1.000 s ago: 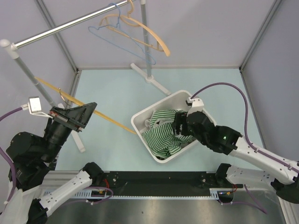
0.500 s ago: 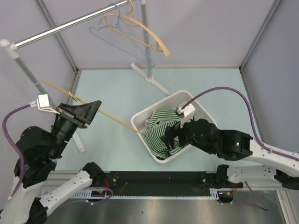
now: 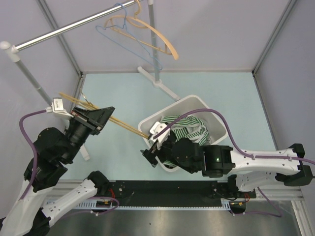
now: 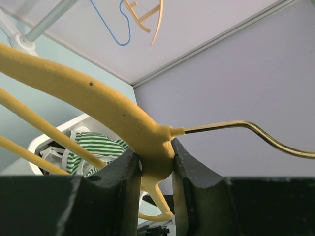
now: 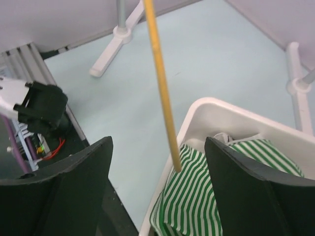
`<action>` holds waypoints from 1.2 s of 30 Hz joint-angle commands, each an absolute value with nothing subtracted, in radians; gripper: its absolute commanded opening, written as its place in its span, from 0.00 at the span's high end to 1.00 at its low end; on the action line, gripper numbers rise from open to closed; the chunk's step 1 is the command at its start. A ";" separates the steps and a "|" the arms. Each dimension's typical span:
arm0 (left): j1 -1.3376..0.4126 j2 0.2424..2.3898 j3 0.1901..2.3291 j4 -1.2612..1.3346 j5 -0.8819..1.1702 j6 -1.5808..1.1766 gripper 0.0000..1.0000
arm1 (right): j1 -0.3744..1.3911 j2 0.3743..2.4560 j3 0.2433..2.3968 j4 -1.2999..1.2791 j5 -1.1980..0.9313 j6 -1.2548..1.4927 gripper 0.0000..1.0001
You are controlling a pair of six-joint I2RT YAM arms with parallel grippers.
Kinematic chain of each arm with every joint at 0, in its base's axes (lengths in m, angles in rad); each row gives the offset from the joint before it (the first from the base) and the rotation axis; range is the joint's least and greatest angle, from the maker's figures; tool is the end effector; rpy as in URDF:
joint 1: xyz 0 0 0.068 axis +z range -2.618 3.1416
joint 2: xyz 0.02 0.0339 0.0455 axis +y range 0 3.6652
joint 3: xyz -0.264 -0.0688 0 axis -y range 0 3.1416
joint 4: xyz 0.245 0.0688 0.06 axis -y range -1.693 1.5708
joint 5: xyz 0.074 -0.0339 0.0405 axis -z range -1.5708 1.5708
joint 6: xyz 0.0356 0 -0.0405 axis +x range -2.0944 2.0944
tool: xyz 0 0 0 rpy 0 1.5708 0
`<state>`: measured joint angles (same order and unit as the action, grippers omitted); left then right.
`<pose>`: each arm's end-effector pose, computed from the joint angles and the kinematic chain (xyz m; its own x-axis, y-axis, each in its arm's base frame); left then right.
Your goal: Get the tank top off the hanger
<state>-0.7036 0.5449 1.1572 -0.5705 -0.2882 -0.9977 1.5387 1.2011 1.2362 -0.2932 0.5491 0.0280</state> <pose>0.0586 -0.0365 0.4448 -0.3220 -0.7833 -0.5318 0.2457 0.4733 -0.8459 0.0272 0.2675 0.4016 -0.0316 -0.2401 -0.9702 -0.8358 0.5387 -0.1061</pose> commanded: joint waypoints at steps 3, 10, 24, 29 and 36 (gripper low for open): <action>-0.698 0.534 1.141 -0.545 -0.244 -1.051 1.00 | 1.545 1.167 1.213 -0.057 0.660 -0.093 0.28; -0.698 0.532 1.132 -0.535 -0.238 -1.068 1.00 | 1.519 1.163 1.183 -0.011 0.641 -0.103 0.48; -0.699 0.531 1.109 -0.514 -0.241 -1.074 1.00 | 1.526 1.141 1.048 0.205 0.733 -0.141 1.00; -0.699 0.473 1.069 -0.491 -0.282 -1.060 0.46 | 1.508 1.158 1.069 0.239 0.765 -0.172 1.00; -0.698 0.382 1.063 -0.514 -0.363 -0.980 0.14 | 1.370 1.219 1.167 0.198 0.657 -0.130 1.00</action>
<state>-0.7036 0.4198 1.0447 -0.5247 -0.3042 -1.0435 1.4464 1.1934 1.0756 0.1146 0.6933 -0.1585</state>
